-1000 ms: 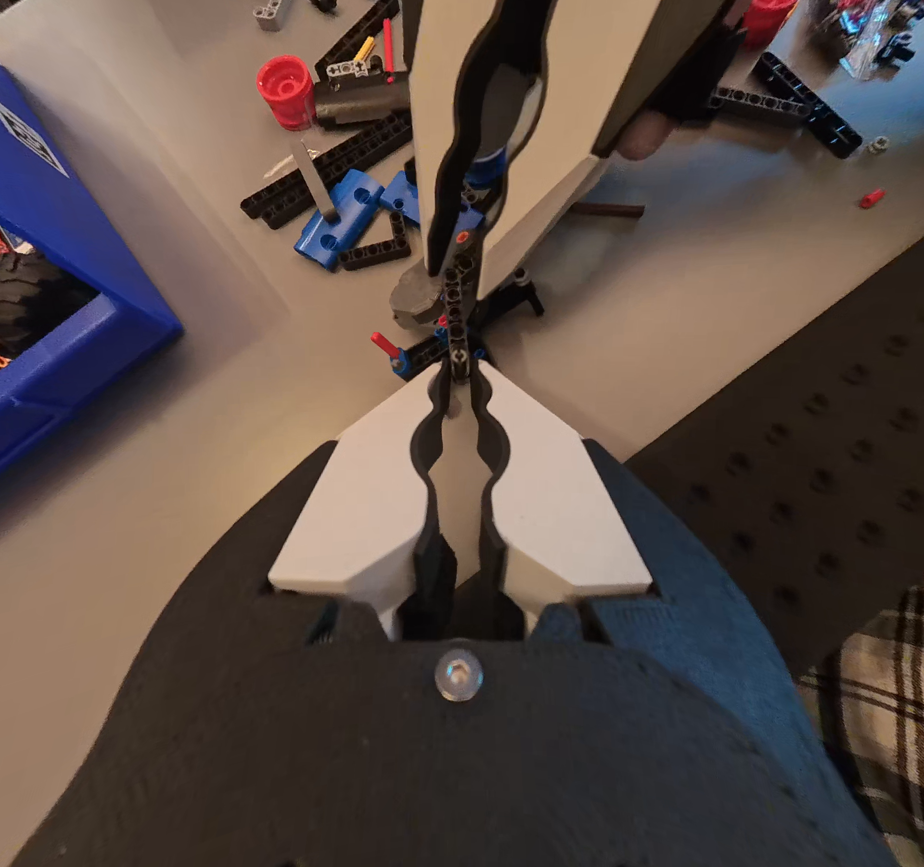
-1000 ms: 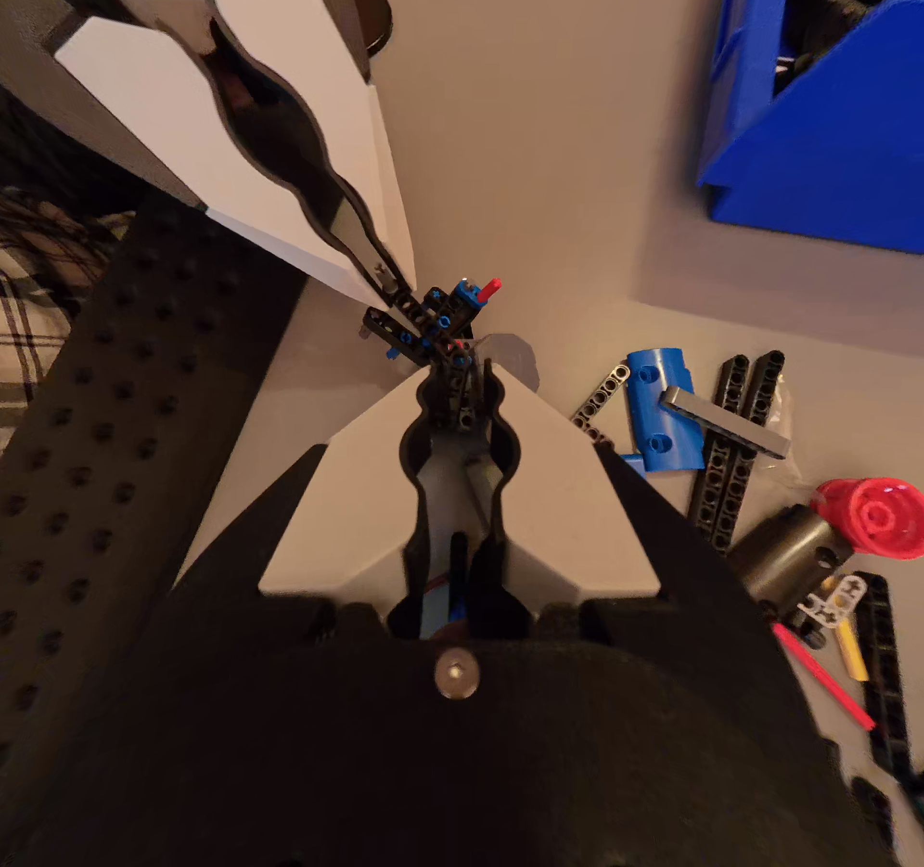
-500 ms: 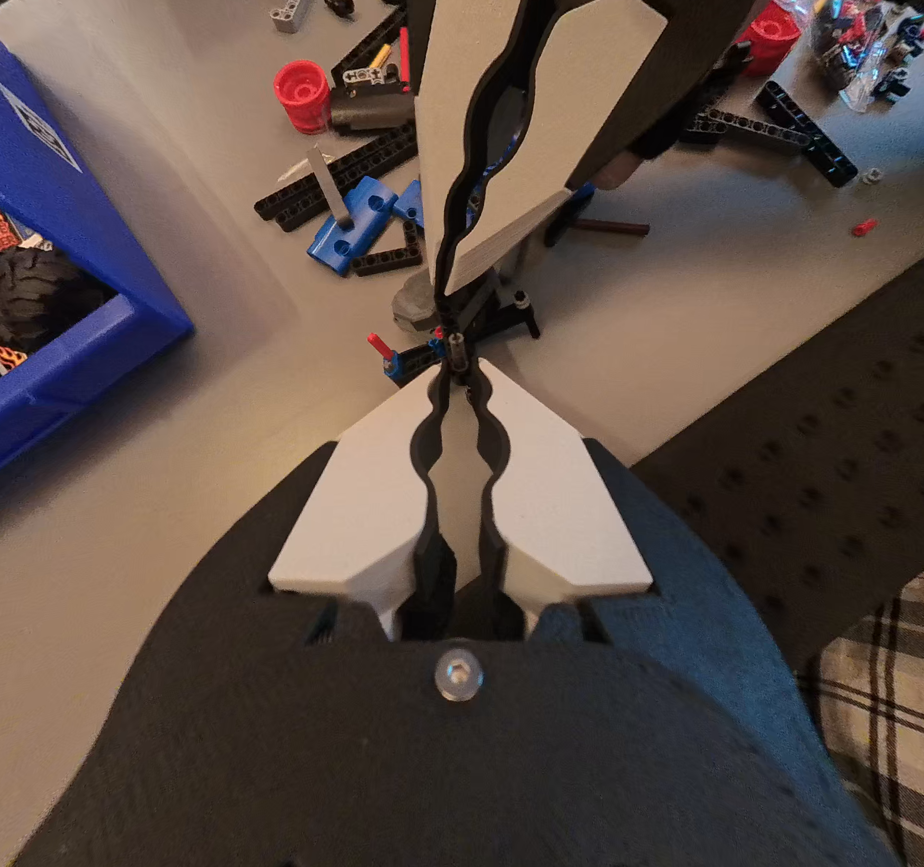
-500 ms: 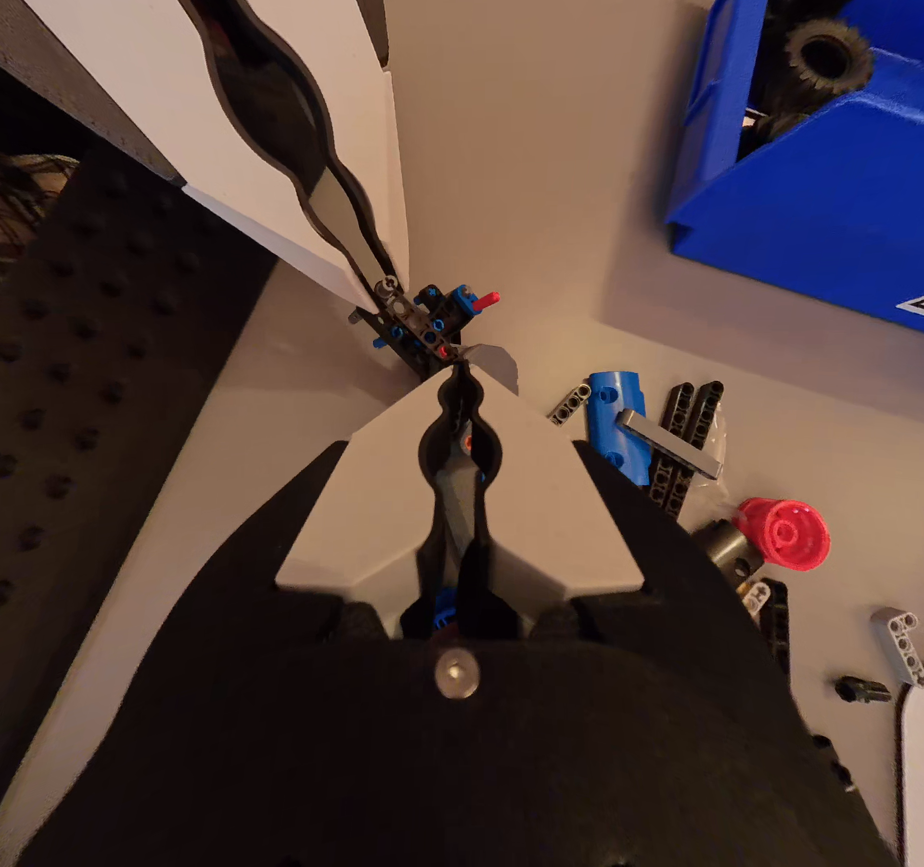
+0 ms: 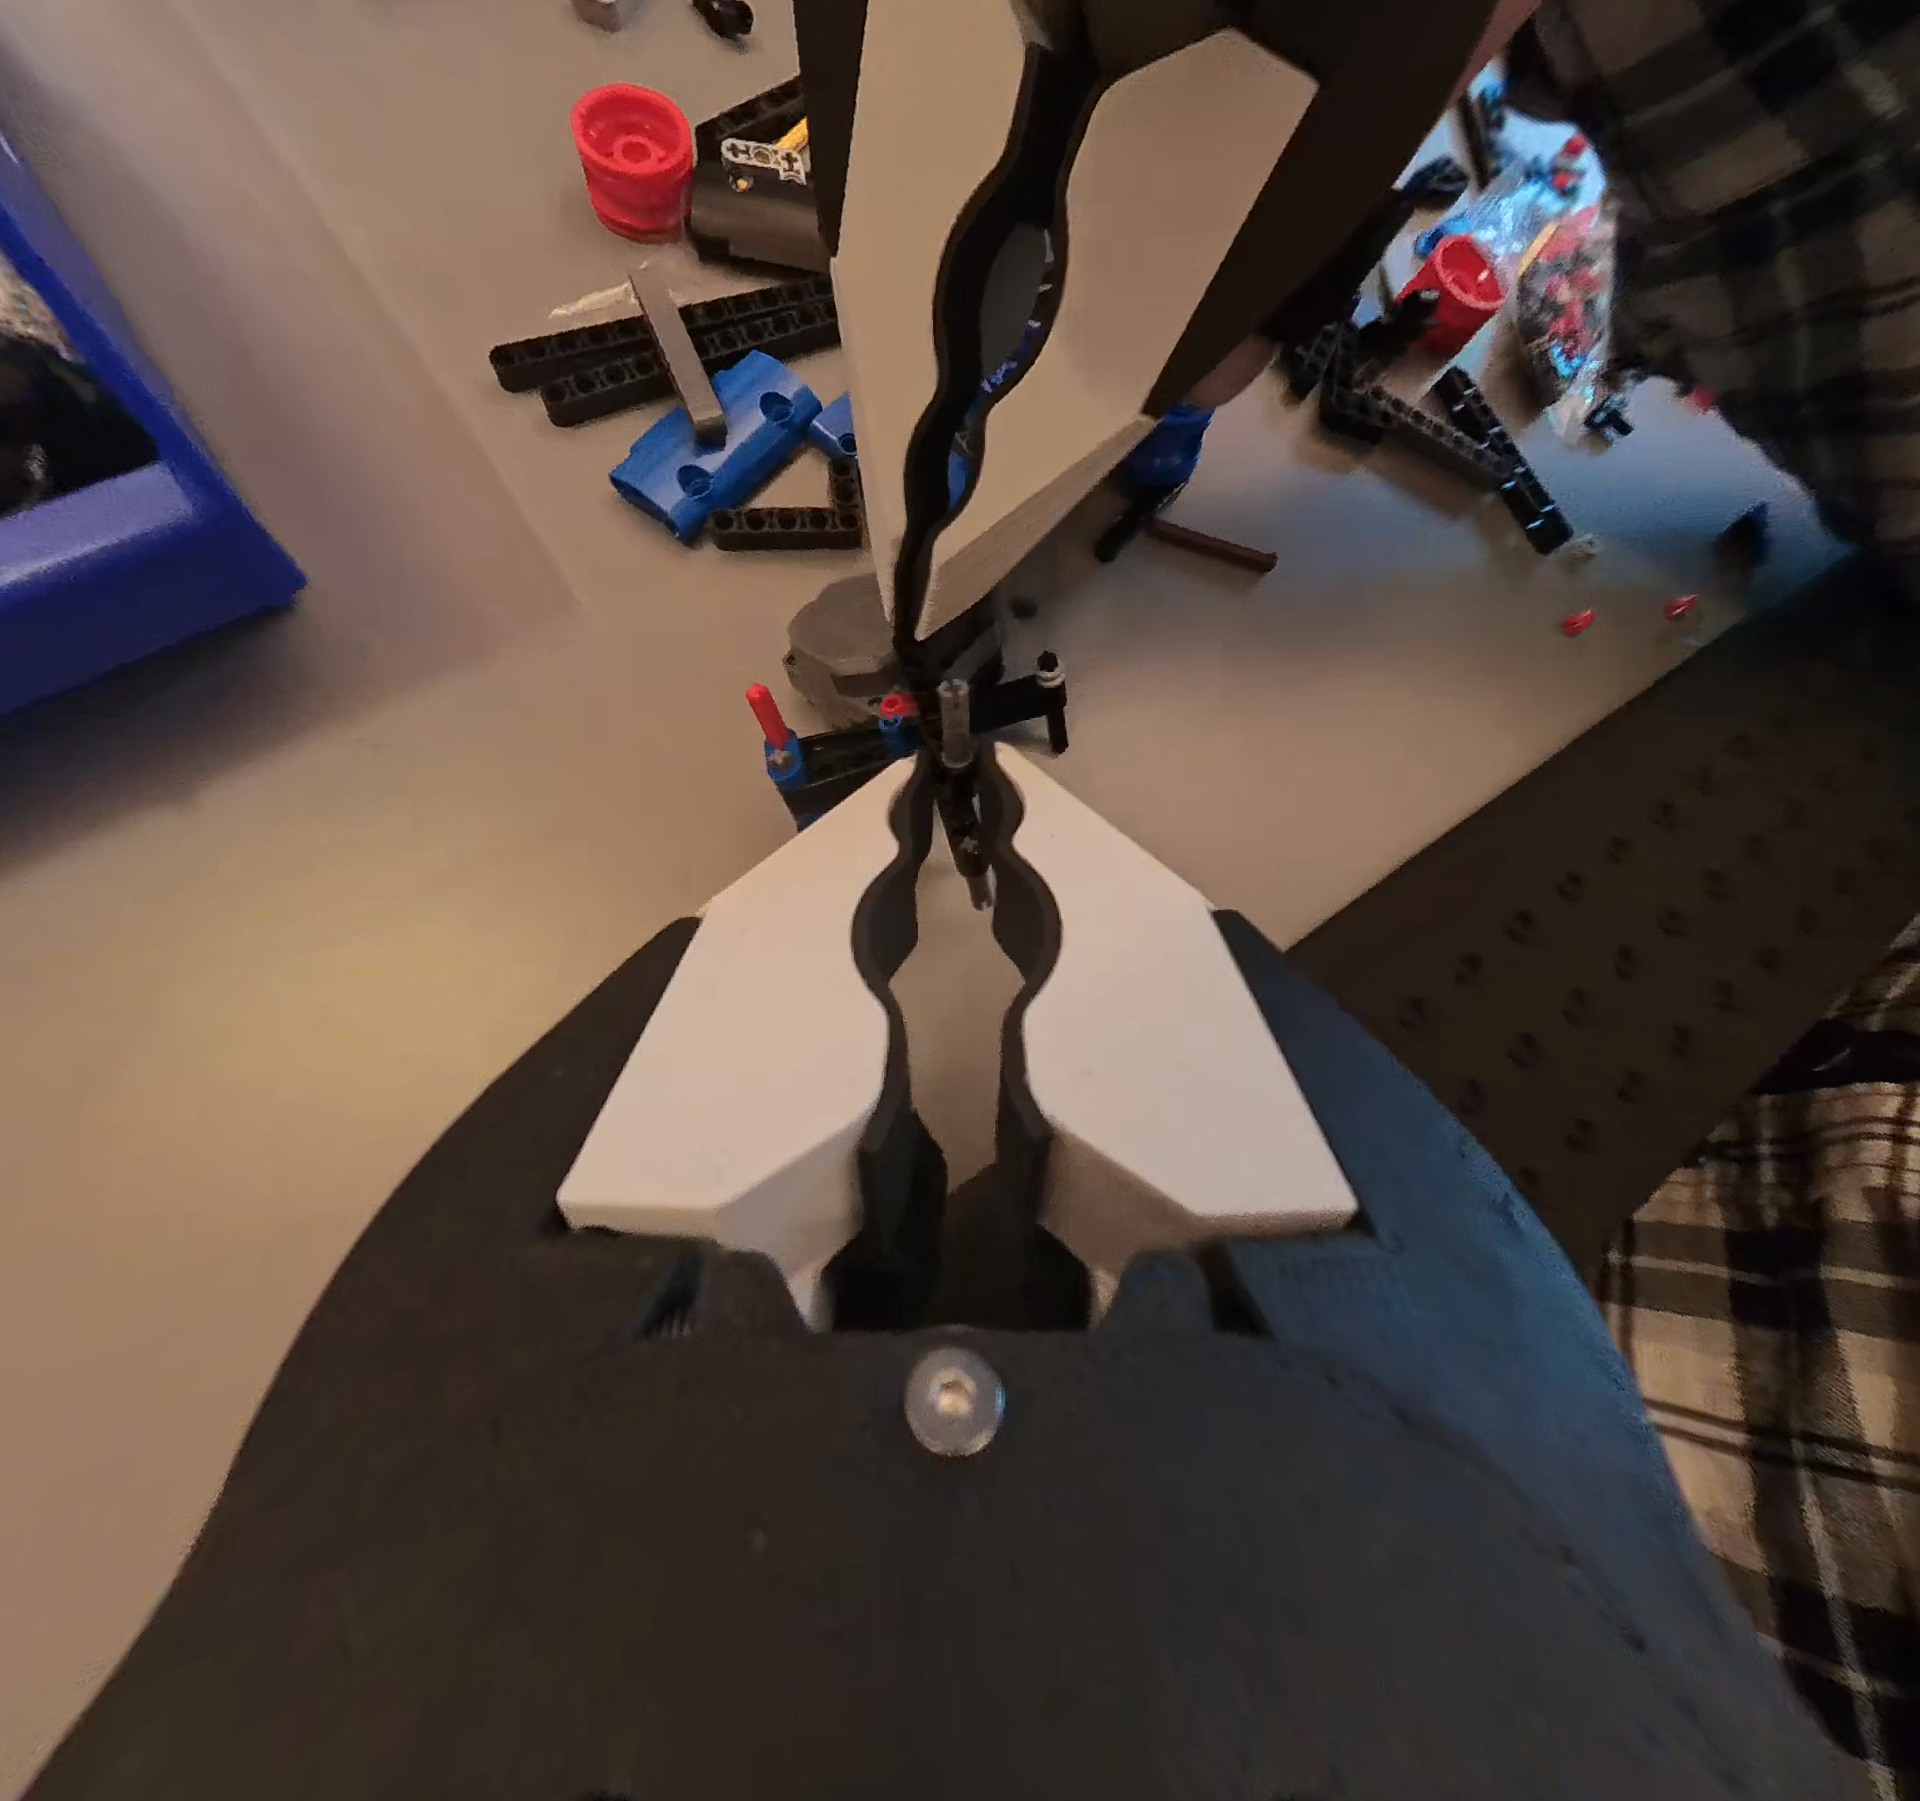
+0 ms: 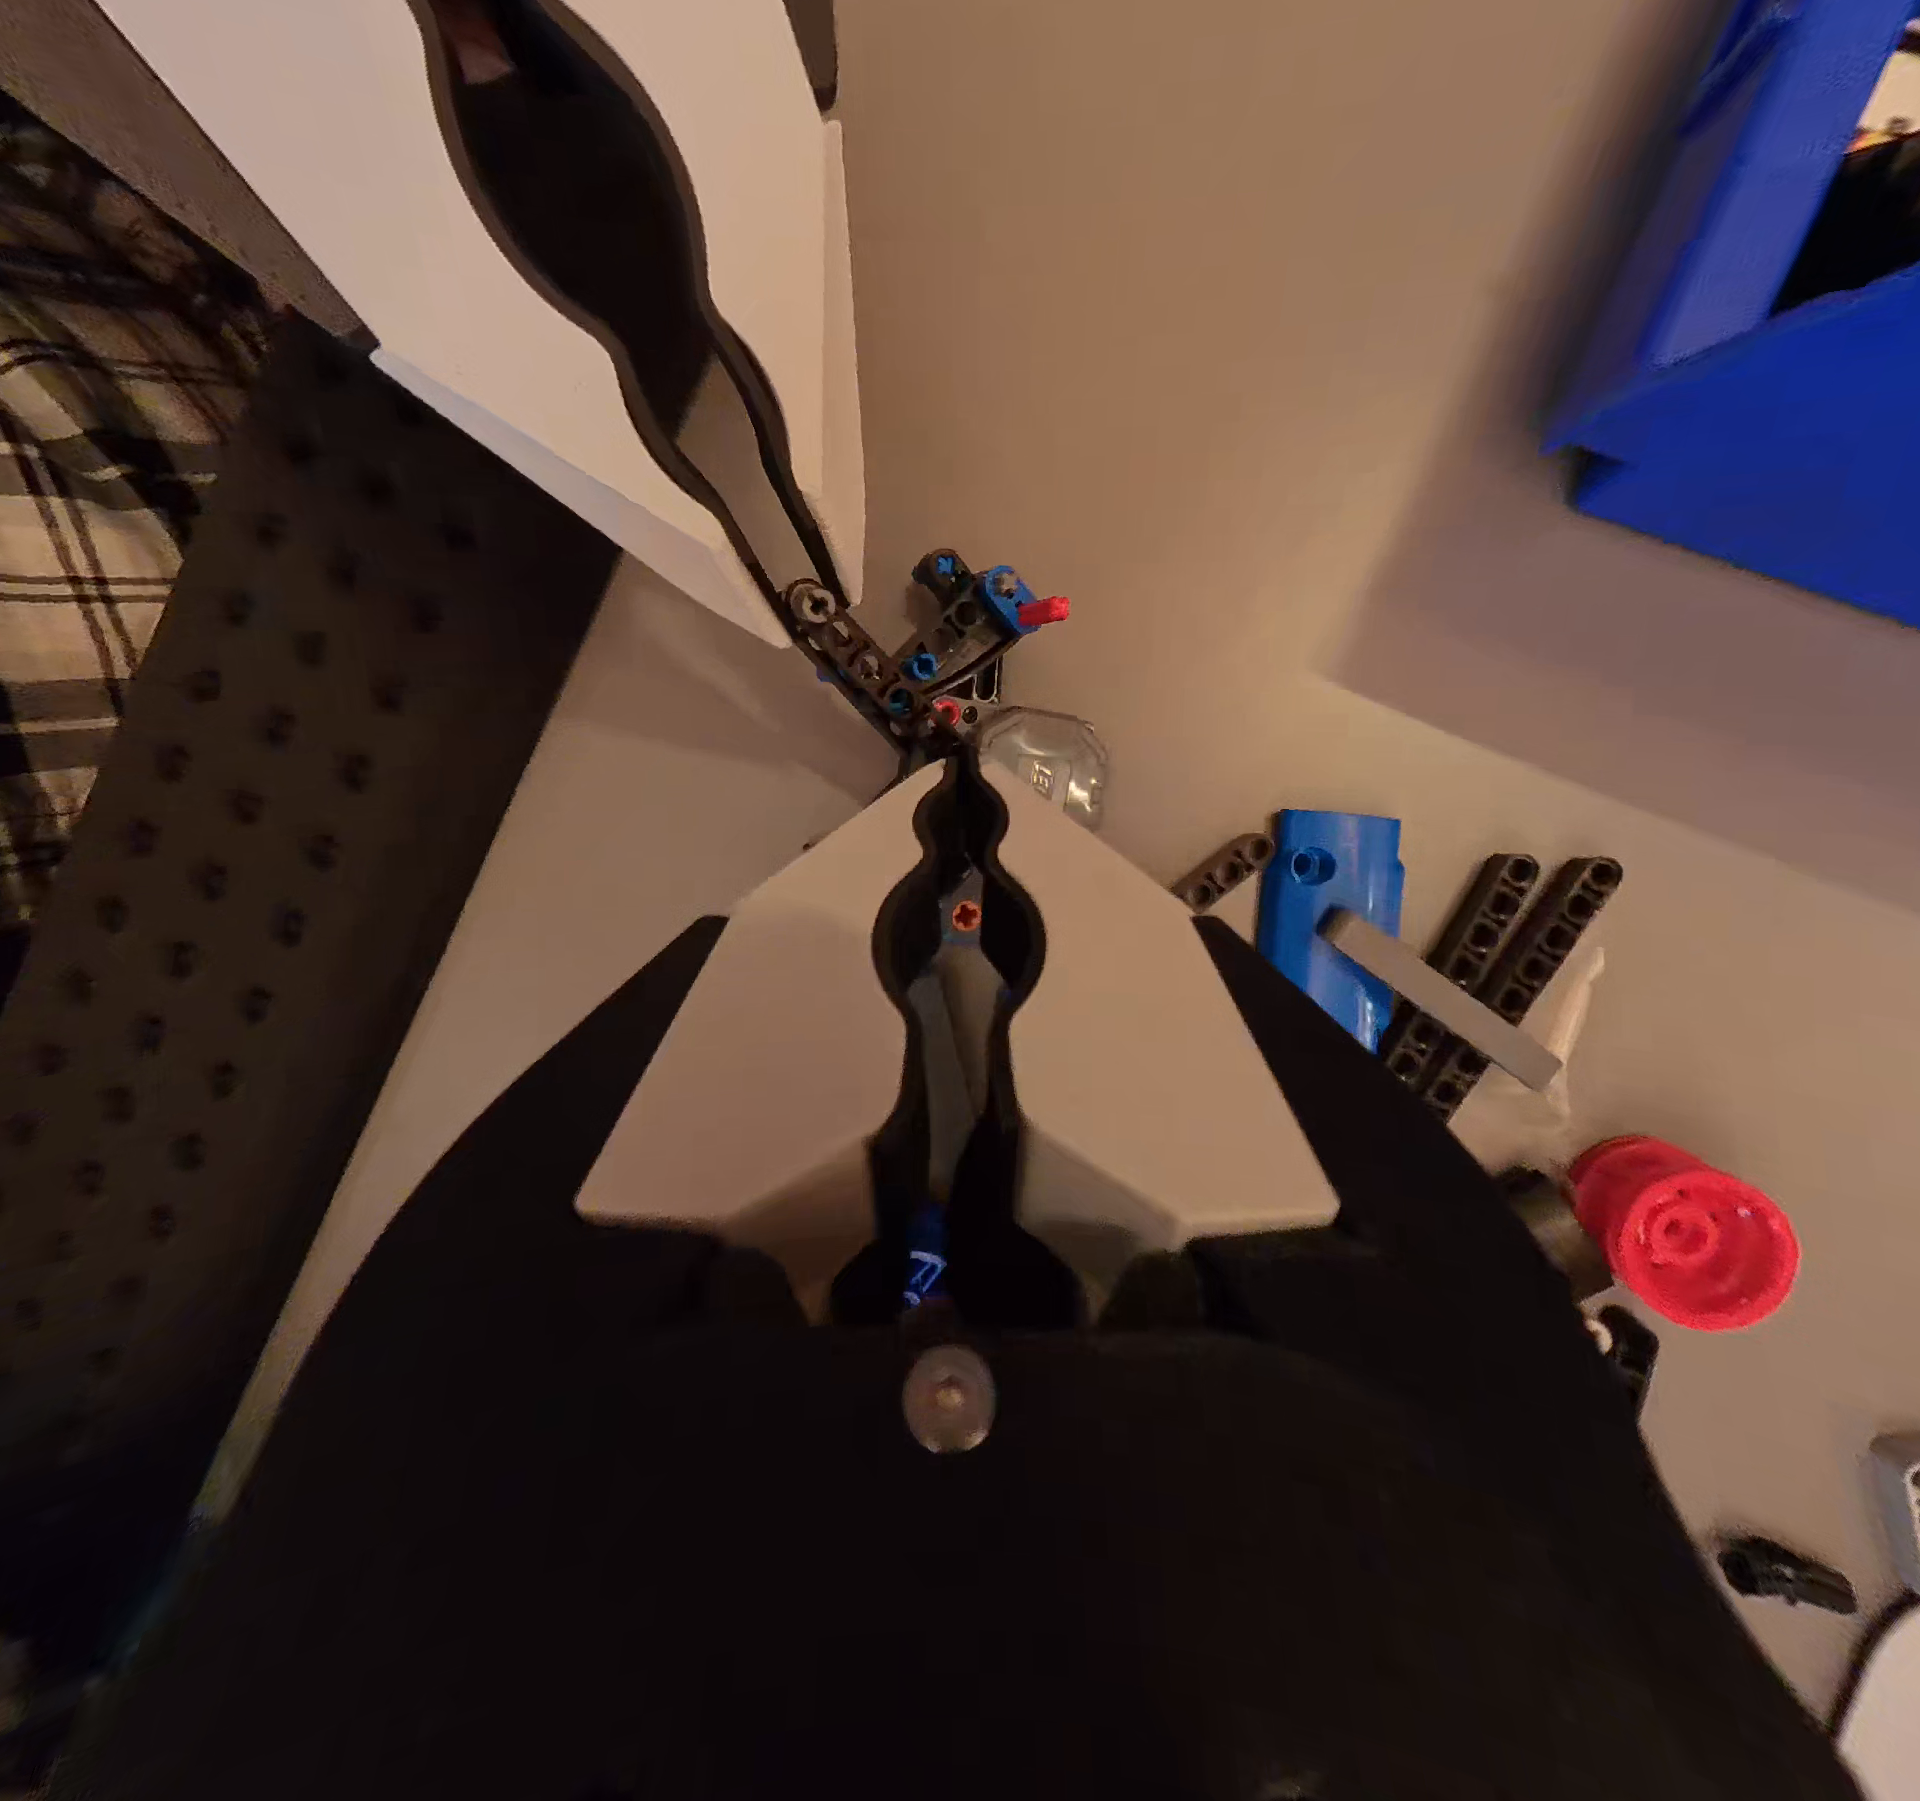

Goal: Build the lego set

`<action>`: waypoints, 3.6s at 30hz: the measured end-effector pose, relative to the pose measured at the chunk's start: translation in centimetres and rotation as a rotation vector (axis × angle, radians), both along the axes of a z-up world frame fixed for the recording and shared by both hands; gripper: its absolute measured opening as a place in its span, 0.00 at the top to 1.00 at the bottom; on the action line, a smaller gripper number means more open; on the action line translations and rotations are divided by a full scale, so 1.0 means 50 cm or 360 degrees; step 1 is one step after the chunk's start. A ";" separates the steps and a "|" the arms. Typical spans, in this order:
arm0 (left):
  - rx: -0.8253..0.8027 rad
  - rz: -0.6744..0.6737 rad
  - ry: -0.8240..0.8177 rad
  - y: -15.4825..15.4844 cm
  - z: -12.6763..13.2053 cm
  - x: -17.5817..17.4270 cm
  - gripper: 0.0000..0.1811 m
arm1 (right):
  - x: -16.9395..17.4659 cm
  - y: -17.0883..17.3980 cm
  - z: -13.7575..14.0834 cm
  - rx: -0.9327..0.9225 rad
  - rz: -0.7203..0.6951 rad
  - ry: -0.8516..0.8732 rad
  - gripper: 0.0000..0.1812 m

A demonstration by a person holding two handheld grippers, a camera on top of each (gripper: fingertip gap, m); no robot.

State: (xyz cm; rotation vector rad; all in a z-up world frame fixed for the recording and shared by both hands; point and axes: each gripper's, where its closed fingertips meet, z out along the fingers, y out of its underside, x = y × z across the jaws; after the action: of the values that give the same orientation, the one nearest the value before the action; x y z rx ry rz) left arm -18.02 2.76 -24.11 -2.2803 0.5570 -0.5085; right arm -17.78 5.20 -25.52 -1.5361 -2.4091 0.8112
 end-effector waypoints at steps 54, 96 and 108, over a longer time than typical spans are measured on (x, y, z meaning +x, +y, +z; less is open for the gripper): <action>0.0142 -0.0100 0.0248 -0.023 -0.068 -0.029 0.92 | 0.013 0.020 -0.033 0.0145 -0.0187 0.0039 0.67; 0.1207 -0.0390 0.0634 -0.053 0.081 -0.020 0.76 | 0.056 -0.037 0.057 0.0472 -0.0103 0.0991 0.75; 0.0864 -0.0315 0.0554 -0.020 0.011 0.008 0.94 | 0.048 -0.027 0.037 0.0656 -0.0163 0.0901 0.63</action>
State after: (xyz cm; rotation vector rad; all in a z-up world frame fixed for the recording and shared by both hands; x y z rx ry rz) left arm -17.64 1.78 -23.56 -1.8019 0.9692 -0.0302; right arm -15.35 3.84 -23.66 -1.0801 -1.9116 0.5775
